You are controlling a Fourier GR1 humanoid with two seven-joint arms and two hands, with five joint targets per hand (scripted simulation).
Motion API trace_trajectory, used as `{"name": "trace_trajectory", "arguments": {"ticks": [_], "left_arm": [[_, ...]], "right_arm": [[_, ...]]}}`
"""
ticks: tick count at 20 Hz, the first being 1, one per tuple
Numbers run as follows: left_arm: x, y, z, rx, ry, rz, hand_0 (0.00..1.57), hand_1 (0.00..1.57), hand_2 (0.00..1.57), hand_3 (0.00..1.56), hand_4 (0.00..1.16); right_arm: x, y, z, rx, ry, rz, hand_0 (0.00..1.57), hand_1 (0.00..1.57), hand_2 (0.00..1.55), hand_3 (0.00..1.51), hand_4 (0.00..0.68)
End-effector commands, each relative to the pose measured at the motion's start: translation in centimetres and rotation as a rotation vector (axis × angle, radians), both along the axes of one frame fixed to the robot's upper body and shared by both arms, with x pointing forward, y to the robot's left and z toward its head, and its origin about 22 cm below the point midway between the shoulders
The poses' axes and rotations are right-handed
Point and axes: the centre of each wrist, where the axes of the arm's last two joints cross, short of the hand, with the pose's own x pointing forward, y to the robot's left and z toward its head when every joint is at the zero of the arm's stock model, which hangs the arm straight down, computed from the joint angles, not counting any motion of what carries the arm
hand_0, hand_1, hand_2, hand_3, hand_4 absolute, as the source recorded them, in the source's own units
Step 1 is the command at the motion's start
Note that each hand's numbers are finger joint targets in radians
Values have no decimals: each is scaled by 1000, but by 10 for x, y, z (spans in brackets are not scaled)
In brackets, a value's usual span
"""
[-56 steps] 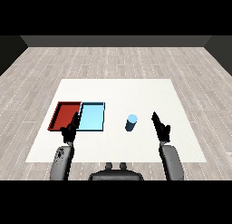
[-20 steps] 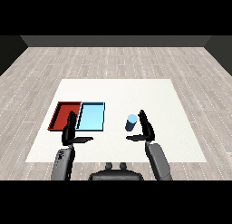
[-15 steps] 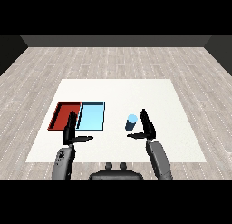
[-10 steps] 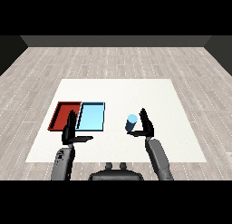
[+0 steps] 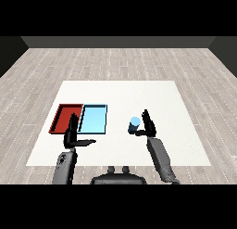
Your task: Pick the blue can and put it in the blue box
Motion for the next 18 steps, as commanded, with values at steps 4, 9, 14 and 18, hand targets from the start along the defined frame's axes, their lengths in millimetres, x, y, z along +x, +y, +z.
{"name": "trace_trajectory", "arguments": {"ticks": [4, 9, 14, 18], "left_arm": [[-5, 13, 4, 20, -16, 27, 0, 0, 0, 0, 0], [-13, 11, -11, 24, -13, 24, 0, 0, 0, 0, 0], [7, 13, 8, 3, -10, 15, 0, 0, 0, 0, 0], [0, -2, -13, 36, -16, 31, 0, 0, 0, 0, 0]], "right_arm": [[-6, 5, -31, 31, 32, -10, 0, 0, 0, 0, 0], [3, 8, -26, 41, 55, -12, 0, 0, 0, 0, 0], [29, 39, -17, 60, 67, -28, 0, 0, 0, 0, 0], [7, 11, -33, 92, 70, 11, 0, 0, 0, 0, 0]]}}
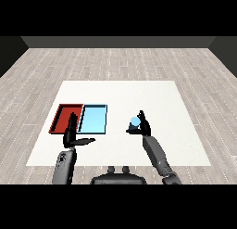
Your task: Pick the blue can and put it in the blue box
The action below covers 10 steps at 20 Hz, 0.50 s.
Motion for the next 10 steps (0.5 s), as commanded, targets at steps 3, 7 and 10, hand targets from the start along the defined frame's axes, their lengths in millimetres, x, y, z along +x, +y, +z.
{"name": "trace_trajectory", "arguments": {"ticks": [3, 7, 10], "left_arm": [[0, -6, -5, -3, -13, 7, 0, 0, 0, 0, 0], [-6, 15, 4, -4, -7, 9, 0, 0, 0, 0, 0], [13, 2, 7, -12, -14, -17, 0, 0, 0, 0, 0]], "right_arm": [[6, 15, 18, 25, 10, 15, 0, 0, 0, 0, 0], [16, 26, 1, -45, 49, 6, 0, 0, 0, 0, 0], [-2, 7, 12, -8, 4, 11, 0, 0, 0, 0, 0]]}}
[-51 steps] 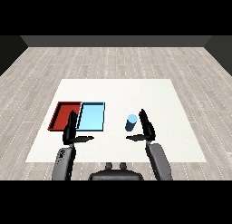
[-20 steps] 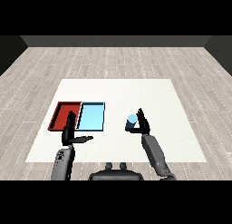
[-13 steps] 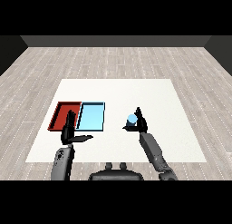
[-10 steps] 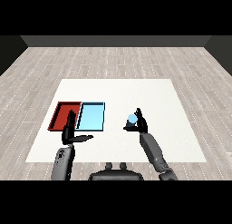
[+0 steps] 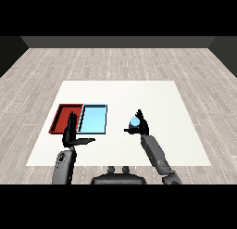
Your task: Pick the blue can and put it in the blue box
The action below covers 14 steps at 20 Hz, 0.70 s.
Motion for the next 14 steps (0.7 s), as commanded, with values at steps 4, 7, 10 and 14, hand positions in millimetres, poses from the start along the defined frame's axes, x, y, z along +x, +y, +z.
{"name": "trace_trajectory", "arguments": {"ticks": [4, 7, 10, 14], "left_arm": [[-8, 6, -1, -29, -3, -19, 0, 0, 0, 0, 0], [-1, 9, -3, -6, -4, -29, 0, 0, 0, 0, 0], [12, 8, -14, -22, 9, -20, 0, 0, 0, 0, 0], [-10, 8, 1, 4, 2, -10, 0, 0, 0, 0, 0]], "right_arm": [[9, 1, -23, 1, 5, -62, 0, 0, 0, 0, 0], [24, 12, 0, -72, 22, -97, 1065, 1065, 1233, 1179, 0], [13, 8, -1, -107, 95, -147, 1466, 1466, 1466, 1446, 536], [11, 20, -10, -136, 70, -127, 1461, 1461, 1455, 1438, 543]]}}
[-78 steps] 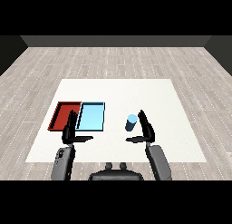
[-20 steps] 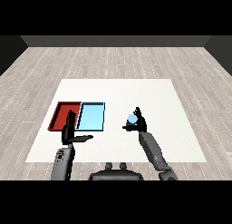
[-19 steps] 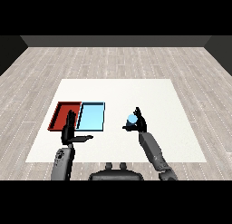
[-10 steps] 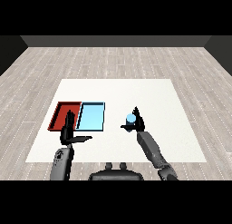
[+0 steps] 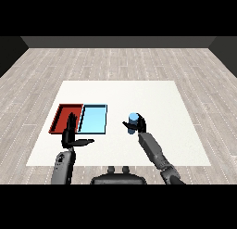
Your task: Pick the blue can and put it in the blue box
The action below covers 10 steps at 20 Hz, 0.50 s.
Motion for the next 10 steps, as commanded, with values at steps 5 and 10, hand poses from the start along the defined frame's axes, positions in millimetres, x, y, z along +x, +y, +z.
{"name": "trace_trajectory", "arguments": {"ticks": [5, 10], "left_arm": [[14, -14, -11, 17, -13, -7, 0, 0, 0, 0, 0], [6, 0, -13, 17, -5, -13, 0, 0, 0, 0, 0]], "right_arm": [[1, -8, 11, -28, -69, 23, 1462, 1462, 1462, 1311, 453], [9, 0, 32, -108, -164, 31, 1451, 1451, 1470, 1345, 486]]}}
